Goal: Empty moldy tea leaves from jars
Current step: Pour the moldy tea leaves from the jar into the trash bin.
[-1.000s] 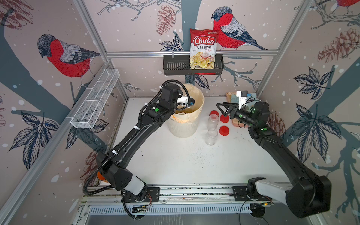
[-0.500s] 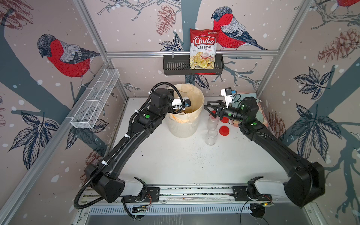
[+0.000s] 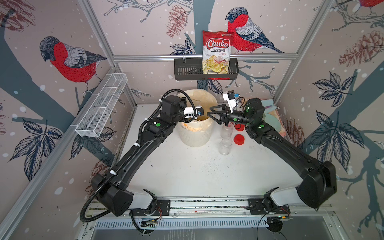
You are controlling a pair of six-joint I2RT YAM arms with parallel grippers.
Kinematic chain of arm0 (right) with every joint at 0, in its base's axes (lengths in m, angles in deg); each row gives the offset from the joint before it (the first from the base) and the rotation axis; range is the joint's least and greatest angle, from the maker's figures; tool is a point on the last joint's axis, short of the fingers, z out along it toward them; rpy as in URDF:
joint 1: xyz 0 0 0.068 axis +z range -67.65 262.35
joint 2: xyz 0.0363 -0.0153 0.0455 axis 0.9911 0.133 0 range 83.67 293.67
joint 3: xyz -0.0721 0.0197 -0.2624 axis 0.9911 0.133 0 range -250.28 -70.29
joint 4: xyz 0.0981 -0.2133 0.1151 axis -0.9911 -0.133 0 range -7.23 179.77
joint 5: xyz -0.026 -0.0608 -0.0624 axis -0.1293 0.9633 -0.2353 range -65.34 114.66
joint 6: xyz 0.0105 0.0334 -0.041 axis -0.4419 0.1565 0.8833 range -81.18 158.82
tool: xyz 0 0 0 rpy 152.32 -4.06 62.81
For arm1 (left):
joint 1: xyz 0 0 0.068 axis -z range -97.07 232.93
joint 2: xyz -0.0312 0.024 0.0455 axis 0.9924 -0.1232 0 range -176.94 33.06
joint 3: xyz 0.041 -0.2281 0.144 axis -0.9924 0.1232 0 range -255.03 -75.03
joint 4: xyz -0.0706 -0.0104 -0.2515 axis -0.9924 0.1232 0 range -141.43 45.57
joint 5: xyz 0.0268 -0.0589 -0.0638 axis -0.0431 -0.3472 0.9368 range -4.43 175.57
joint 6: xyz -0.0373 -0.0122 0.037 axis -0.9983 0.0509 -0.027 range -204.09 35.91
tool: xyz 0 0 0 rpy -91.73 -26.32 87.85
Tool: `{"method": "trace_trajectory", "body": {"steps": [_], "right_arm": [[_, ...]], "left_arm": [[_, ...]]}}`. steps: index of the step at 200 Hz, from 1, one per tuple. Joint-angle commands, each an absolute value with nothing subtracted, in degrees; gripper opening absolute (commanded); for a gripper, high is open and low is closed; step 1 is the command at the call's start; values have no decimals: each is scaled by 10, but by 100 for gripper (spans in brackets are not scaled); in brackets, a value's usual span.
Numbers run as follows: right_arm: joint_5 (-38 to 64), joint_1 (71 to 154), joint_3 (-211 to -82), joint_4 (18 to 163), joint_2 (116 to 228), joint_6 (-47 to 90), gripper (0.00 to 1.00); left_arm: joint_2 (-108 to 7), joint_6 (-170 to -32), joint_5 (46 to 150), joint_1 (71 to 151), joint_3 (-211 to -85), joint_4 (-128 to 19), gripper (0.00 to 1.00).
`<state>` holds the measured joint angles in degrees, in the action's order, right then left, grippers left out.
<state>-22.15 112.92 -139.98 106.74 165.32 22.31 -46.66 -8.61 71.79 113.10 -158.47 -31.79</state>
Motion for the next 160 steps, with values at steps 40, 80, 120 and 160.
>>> {"method": "trace_trajectory", "body": {"steps": [40, 80, 120, 160], "right_arm": [[-204, 1110, -1368, 1040, 1603, 239, 78], [-172, 1079, -1310, 1022, 1538, 232, 90], [-176, 1034, -1271, 1042, 1503, 197, 93], [-176, 1028, -1269, 1044, 1496, 192, 94]], "left_arm": [[-545, 136, 458, 1137, -1665, -377, 64], [-565, 167, 427, 1167, -1699, -301, 67], [-604, 93, 397, 1209, -1779, -159, 69], [-628, 100, 398, 1211, -1808, -154, 68]]}}
